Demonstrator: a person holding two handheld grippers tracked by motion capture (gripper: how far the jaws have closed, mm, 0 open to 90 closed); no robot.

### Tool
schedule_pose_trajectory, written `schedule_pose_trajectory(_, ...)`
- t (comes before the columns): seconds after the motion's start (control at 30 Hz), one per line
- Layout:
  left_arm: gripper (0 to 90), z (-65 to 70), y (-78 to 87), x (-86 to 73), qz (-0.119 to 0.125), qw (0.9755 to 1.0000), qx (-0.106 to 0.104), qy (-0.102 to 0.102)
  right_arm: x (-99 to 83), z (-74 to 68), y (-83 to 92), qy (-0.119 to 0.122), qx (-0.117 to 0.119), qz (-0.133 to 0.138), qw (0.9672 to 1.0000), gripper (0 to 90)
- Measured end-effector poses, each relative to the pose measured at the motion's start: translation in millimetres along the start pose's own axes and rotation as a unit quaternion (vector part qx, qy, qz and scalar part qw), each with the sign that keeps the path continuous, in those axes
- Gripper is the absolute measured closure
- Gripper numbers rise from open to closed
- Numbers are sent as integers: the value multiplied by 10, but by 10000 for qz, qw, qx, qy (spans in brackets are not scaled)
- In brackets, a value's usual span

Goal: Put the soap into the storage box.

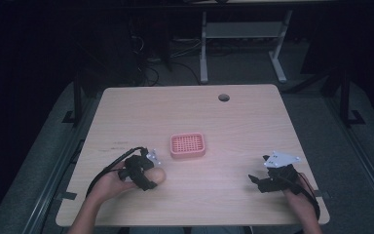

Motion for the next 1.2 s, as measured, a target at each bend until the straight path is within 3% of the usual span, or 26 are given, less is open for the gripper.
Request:
schedule_pose_trajectory(0.57,320,-18,64,38,109,9999,-69,30,4,-9,13,-38,1,19,10000,138)
schedule_pose_trajectory(1.2,320,-87,110,212,179,9998,-126,-14,11,-9,16,-51,28,65,10000,138)
Point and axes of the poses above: each handheld gripper's, and its own axes: y roughly backward along the jaws, x roughly out of its top, z roughly to its right, the point moved 5 cm from there along -y, roughly forward along the jaws, and after that the axes turned 1 degree about y, right-handed, at the moved point
